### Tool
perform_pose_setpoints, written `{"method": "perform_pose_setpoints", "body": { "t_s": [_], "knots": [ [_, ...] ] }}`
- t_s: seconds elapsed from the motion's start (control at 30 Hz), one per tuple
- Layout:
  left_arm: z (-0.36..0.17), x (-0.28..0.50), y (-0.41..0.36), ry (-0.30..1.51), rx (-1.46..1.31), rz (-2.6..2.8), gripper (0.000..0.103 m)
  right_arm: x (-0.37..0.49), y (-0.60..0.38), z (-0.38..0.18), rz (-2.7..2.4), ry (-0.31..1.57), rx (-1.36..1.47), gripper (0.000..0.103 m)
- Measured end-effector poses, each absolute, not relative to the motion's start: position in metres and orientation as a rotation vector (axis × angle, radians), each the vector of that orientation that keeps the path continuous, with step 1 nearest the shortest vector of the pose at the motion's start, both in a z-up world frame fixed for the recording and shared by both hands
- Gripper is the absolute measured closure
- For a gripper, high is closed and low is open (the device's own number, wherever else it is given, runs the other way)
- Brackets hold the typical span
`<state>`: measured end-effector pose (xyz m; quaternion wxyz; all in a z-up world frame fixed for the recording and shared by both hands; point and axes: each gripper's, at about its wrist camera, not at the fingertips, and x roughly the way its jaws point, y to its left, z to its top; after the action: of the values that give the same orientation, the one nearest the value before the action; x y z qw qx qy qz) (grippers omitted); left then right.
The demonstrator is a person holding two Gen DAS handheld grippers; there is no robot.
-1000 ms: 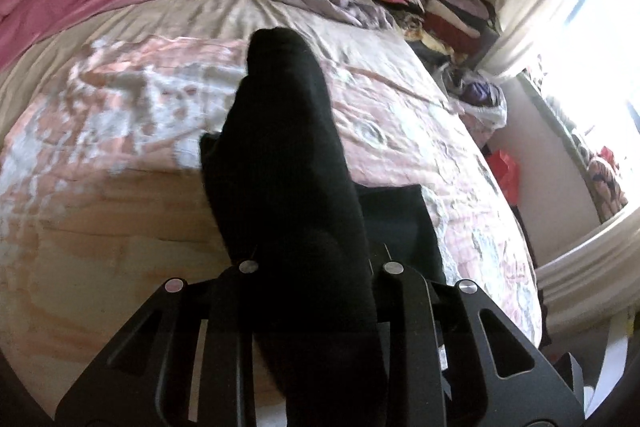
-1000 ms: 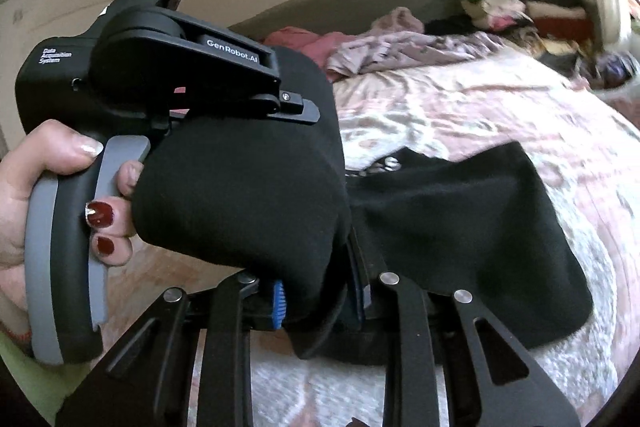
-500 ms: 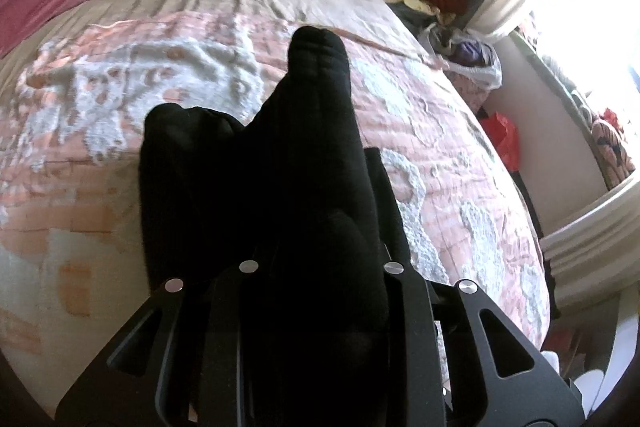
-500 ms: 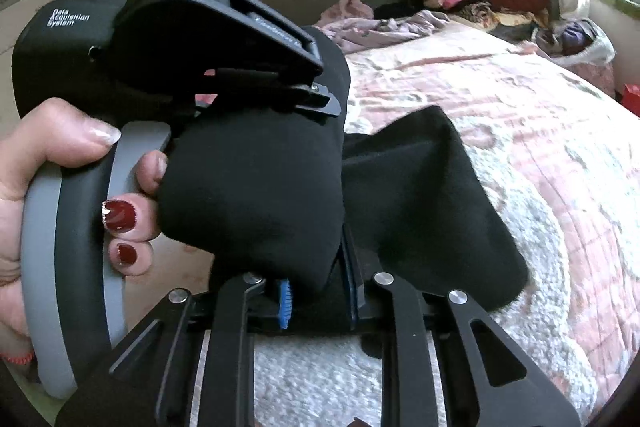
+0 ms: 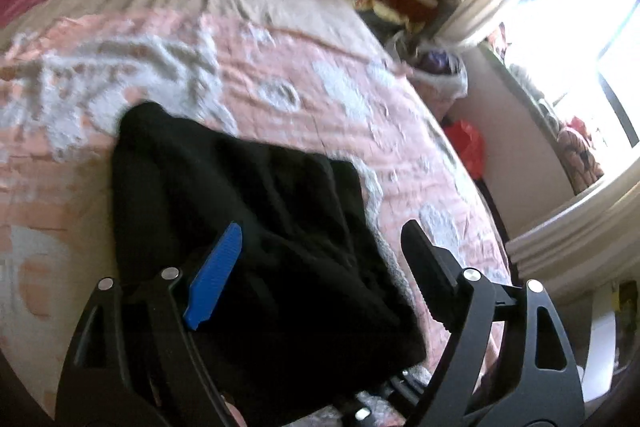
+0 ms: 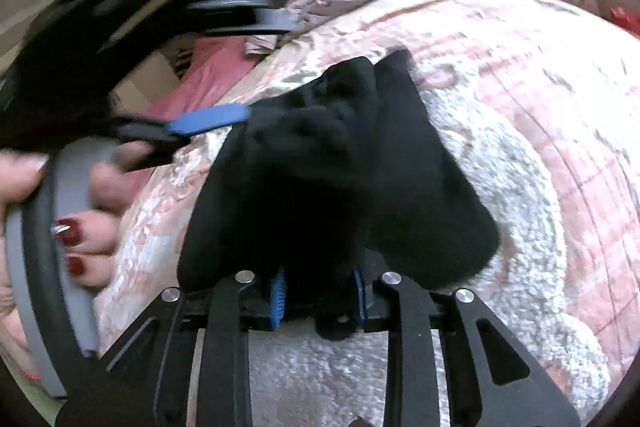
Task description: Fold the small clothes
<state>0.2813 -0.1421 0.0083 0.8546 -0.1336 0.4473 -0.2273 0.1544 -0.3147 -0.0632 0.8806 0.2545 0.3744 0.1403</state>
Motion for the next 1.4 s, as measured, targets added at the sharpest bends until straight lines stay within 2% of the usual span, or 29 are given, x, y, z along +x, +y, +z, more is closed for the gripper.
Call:
{"method": "perform_pose_setpoints", "body": {
  "t_s": [0.07,0.2,0.3,0.33,0.37,0.57,0.83,1.13,1.4],
  "knots": [
    [0.012,0.277,-0.128,0.922,-0.267,-0.431,0.029,0.152,-0.323,-0.064,0.280,0.791,0.554,0.069],
    [0.007,0.267,-0.100,0.894,-0.223,-0.353,0.029,0.146,-0.333,-0.059,0.270,0.800,0.562,0.060],
    [-0.003,0.257,-0.085,0.898,-0.188,-0.318,0.029,0.138,-0.342,-0.051,0.253,0.781,0.568,0.048],
    [-0.007,0.254,-0.081,0.899,-0.176,-0.306,0.029,0.135,-0.346,-0.047,0.235,0.769,0.564,0.040],
    [-0.009,0.250,-0.078,0.898,-0.165,-0.299,0.029,0.132,-0.349,-0.043,0.220,0.751,0.558,0.036],
    [-0.023,0.235,-0.073,0.890,-0.081,-0.289,0.029,0.124,-0.363,-0.014,0.178,0.650,0.505,0.036],
    [-0.036,0.220,-0.091,0.860,0.051,-0.285,0.029,0.178,-0.354,0.008,0.222,0.679,0.434,0.036],
    [-0.036,0.212,-0.098,0.834,0.089,-0.284,0.028,0.271,-0.323,-0.023,0.232,0.889,0.271,0.042],
    [-0.037,0.211,-0.099,0.817,0.105,-0.284,0.028,0.299,-0.308,-0.052,0.226,0.973,0.217,0.042]
  ]
}}
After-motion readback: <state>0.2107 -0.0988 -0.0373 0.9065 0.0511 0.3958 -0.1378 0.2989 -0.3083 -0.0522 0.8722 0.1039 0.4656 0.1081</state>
